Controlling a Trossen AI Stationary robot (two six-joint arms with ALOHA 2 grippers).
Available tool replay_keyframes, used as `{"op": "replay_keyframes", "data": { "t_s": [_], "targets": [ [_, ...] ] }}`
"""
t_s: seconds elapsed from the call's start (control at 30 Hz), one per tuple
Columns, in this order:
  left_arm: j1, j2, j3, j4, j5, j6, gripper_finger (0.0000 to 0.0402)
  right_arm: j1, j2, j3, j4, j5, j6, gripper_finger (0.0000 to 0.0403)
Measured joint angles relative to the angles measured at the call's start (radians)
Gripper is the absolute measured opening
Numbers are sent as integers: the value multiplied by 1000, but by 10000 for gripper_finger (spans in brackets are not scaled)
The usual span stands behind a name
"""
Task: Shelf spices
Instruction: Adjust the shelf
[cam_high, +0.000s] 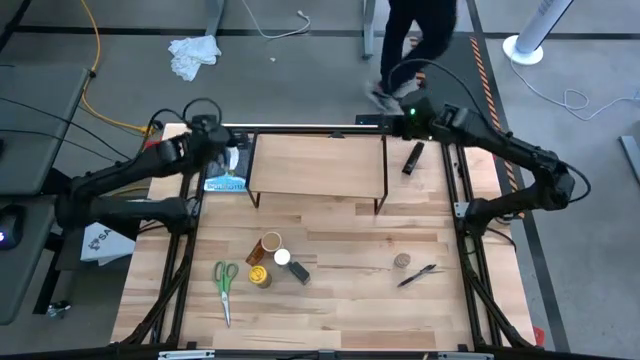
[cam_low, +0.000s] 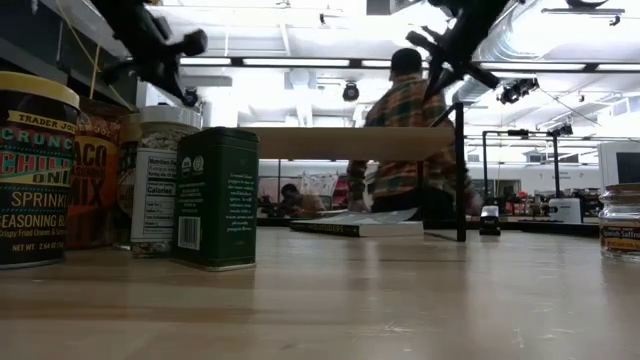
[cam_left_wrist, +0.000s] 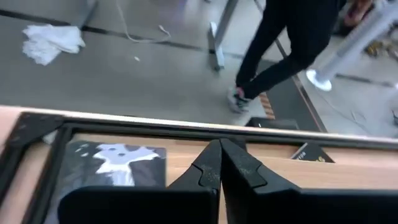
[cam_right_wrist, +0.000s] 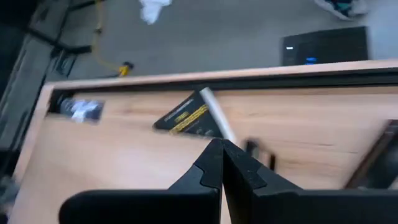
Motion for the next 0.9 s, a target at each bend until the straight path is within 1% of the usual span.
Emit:
{"op": "replay_keyframes", "data": {
  "t_s": [0.07,0.17,0.23,0.33,0.47,0.57,0.73,0.83,0.9],
  "targets": [
    [77,34,0,55,105,66,0,-46,7,0,-1,-44,3,0],
    [174,89,0,111,240,107,0,-95,23,0,2,-162,-6,0],
    [239,131,0,163,335,132,0,-114,32,0,1,-220,-9,0],
    [317,203,0,264,457,170,0,-121,41,0,1,-239,4,0],
    [393,299,5,363,589,139,0,-130,62,0,54,-249,9,0],
    [424,372,40,381,636,138,0,-167,101,0,136,-321,-29,0],
    [436,458,136,377,643,173,0,-264,200,-1,241,-500,-97,0],
    [446,504,204,333,646,179,0,-309,253,-1,239,-564,-167,0],
    [451,533,241,293,665,199,0,-336,281,-1,234,-607,-202,0]
  ]
}}
